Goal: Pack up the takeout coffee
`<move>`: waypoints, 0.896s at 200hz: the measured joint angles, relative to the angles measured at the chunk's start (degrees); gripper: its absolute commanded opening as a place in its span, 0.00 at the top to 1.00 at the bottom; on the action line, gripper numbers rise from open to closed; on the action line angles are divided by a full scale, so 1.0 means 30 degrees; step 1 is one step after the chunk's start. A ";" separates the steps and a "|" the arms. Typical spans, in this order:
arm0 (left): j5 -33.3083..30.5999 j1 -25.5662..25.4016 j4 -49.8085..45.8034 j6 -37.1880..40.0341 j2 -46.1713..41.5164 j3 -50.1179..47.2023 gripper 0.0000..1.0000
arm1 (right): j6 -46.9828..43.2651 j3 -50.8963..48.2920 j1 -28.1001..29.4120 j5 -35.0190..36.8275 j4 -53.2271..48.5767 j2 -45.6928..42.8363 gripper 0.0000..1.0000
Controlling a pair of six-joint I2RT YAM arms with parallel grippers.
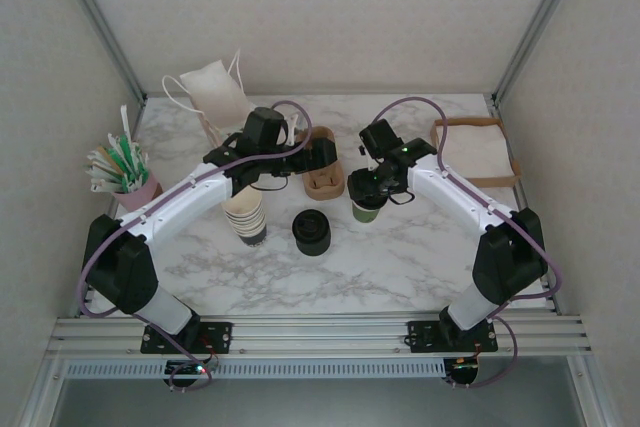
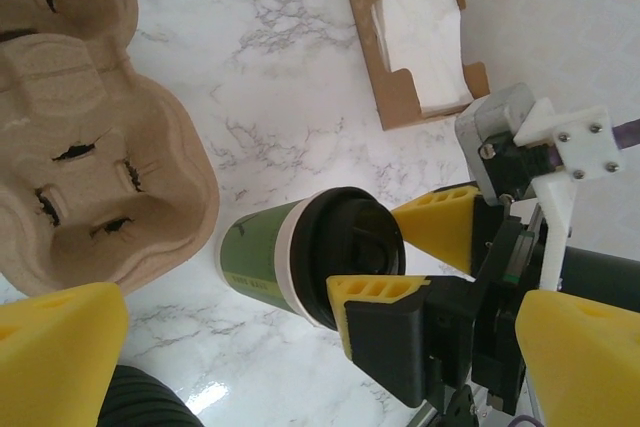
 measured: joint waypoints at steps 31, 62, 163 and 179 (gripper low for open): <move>0.0000 0.0080 0.0007 0.0000 -0.0007 -0.0080 0.00 | 0.0000 0.0102 0.0073 0.0000 -0.0015 0.0080 0.24; 0.0000 0.0080 0.0007 0.0000 -0.0007 -0.0080 0.00 | 0.0000 0.0211 0.0175 0.0000 -0.0022 0.0233 0.24; 0.0000 0.0095 0.0073 0.0000 -0.0007 -0.0124 0.00 | 0.0000 0.0284 0.0211 0.0015 -0.0058 0.0401 0.24; 0.0000 0.0095 0.0073 0.0000 -0.0007 -0.0131 0.00 | 0.0000 0.0284 0.0240 0.0036 -0.0066 0.0401 0.24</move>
